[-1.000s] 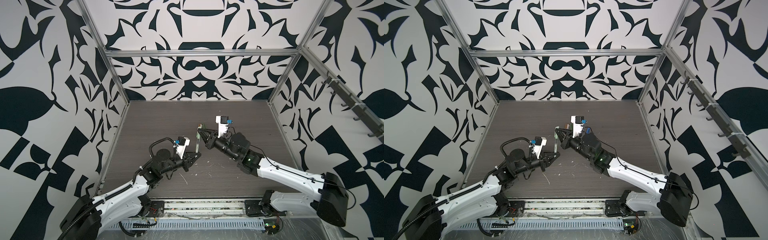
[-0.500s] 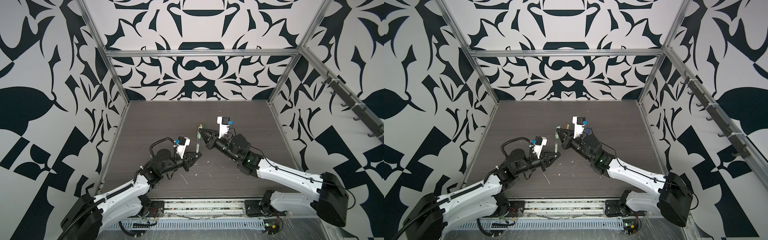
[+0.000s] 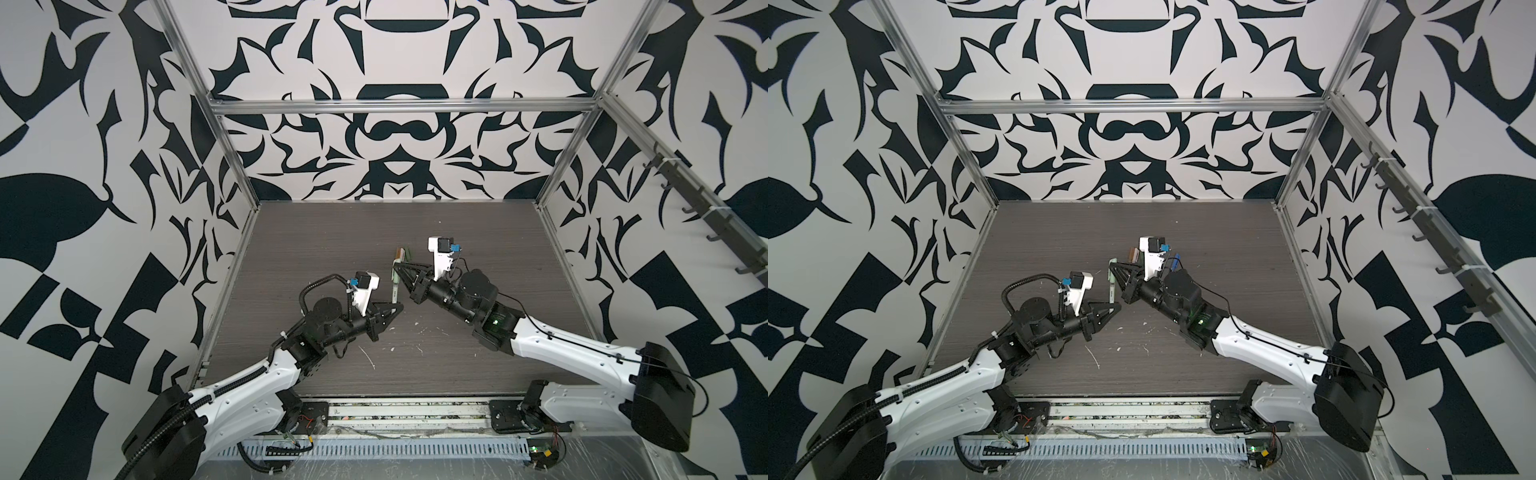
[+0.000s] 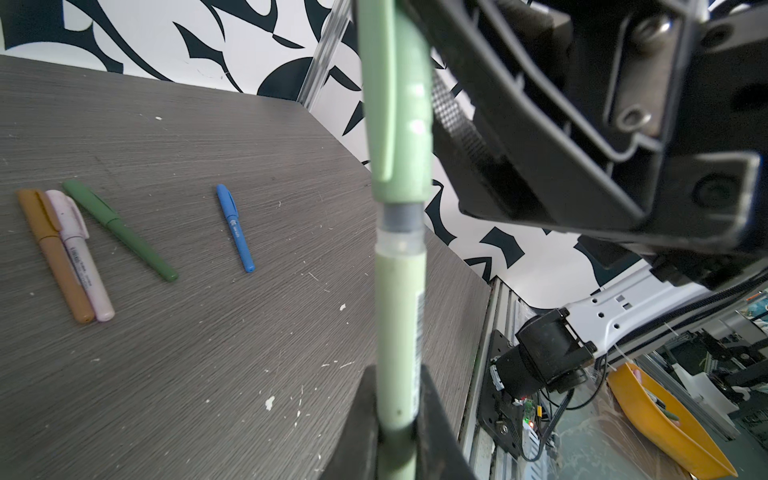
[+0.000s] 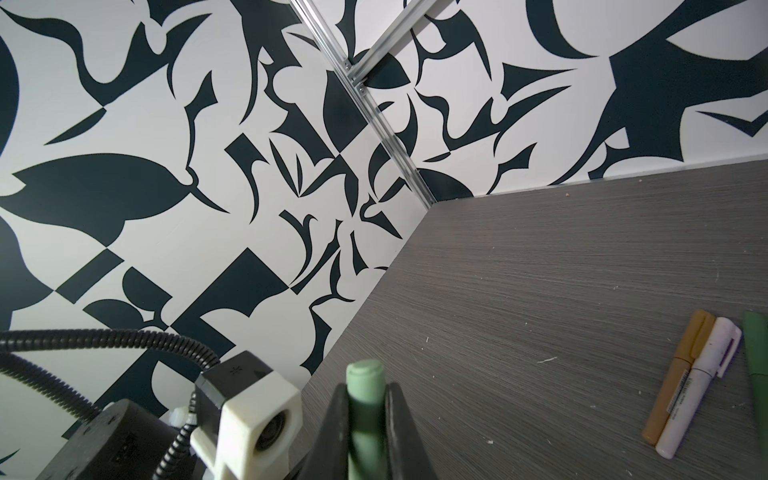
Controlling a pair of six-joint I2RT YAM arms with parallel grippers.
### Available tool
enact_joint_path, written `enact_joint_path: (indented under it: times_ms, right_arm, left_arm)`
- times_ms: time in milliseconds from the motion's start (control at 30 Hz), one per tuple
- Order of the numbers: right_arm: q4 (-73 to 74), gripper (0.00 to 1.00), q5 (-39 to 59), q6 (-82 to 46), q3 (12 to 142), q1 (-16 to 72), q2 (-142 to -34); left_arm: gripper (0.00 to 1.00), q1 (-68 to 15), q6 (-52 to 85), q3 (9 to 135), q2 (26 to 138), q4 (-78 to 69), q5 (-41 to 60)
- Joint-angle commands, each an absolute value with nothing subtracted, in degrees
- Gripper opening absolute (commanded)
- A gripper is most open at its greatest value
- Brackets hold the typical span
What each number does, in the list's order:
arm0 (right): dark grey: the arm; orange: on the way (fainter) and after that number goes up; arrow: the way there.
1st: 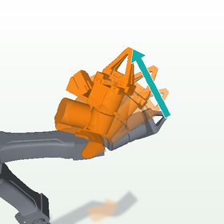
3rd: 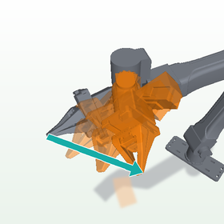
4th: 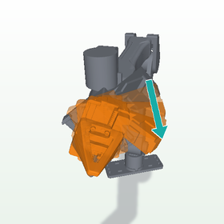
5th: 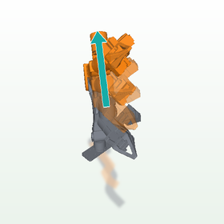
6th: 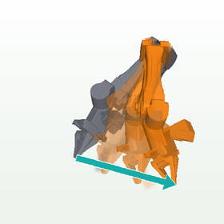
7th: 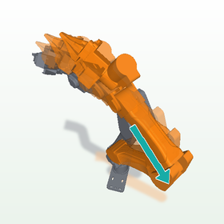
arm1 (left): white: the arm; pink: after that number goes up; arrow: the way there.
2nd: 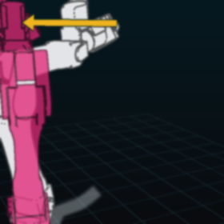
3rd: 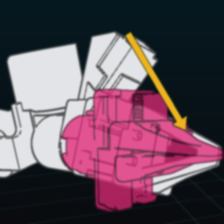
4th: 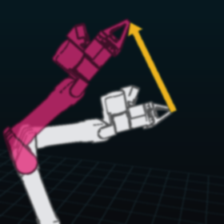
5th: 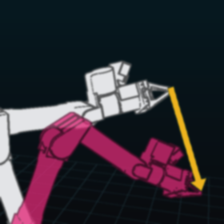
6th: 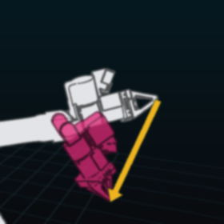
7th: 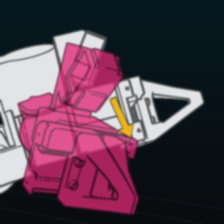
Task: Insert the pens into the pen caps
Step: 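Push the light-green cap down onto the nib with the right gripper while the left holds, then press the cap further down with the right gripper, then open and withdraw it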
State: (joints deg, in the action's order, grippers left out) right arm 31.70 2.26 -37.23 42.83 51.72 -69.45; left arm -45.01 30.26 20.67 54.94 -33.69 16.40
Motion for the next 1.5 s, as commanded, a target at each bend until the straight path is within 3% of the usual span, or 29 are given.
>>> enact_joint_path:
  times_ms: [0,267,433,600,1167,1467]
  right_arm:
    - [25.97,0.03,7.54,-35.42,41.44,52.44,-68.67]
    - [20.78,0.08,11.11,-34.36,40.94,52.47,-68.13]
    - [16.78,0.22,9.12,-32.96,44.31,52.47,-65.14]
    - [9.9,0.29,6.45,-29.47,49.54,52.42,-61.87]
    - [-9.71,0.32,2.53,-25.16,70.22,48.75,-64.76]
    - [-11.21,0.32,8.67,-27.99,73.4,44.89,-69.94]
  left_arm:
    - [0.0,-44.65,29.55,23.5,54.73,-40.69,11.97]
    - [0.0,-43.62,26.81,28.18,56.4,-39.66,12.04]
    - [0.0,-43.63,22.58,30.92,59.15,-34.37,16.97]
    - [0.0,-43.6,21.42,29.89,60.41,-33.76,18.7]
    - [0.0,-43.6,19.58,30.19,60.32,-31.64,21.55]
    - [0.0,-43.6,19.47,30.83,59.58,-30.73,22.05]
